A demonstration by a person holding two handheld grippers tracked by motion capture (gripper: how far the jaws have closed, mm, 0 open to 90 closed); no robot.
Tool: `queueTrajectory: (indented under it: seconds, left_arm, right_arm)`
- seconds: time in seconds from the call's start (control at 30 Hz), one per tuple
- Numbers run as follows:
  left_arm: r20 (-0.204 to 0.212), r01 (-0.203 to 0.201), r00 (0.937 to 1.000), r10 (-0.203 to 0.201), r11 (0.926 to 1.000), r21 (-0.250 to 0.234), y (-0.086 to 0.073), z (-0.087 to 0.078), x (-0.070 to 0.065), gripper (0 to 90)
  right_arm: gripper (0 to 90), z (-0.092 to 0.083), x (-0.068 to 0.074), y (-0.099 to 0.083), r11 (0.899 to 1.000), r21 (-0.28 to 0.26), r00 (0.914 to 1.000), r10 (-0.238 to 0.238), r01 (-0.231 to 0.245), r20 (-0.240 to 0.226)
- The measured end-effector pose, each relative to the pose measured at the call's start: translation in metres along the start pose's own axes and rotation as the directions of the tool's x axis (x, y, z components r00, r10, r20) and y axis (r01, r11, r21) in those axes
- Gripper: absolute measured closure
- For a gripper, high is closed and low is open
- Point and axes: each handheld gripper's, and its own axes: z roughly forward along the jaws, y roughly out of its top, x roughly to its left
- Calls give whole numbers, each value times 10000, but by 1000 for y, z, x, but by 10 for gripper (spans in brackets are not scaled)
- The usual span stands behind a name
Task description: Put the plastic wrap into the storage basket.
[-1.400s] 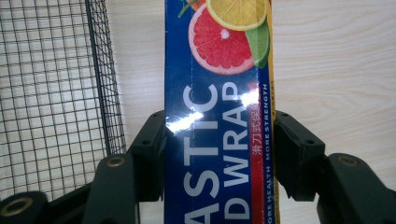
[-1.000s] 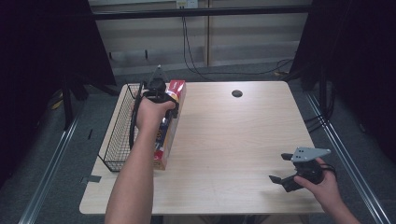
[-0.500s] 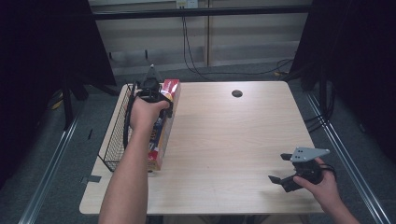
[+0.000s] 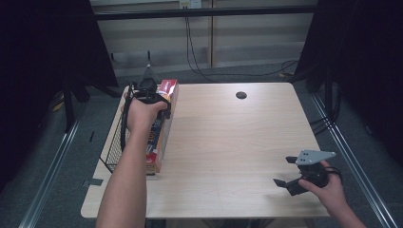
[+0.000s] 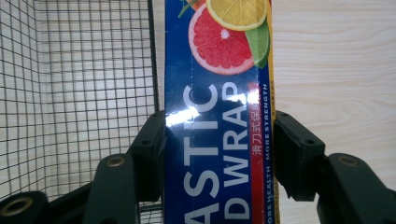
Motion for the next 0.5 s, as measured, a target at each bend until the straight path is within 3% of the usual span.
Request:
queueTrajectory:
  seconds: [0.5]
  left_arm:
    - [-12, 276, 9996, -276, 9995, -149, -3, -6, 15, 439]
  right_arm:
    - [55, 1, 0, 0, 10000, 40, 10000, 1, -1, -3]
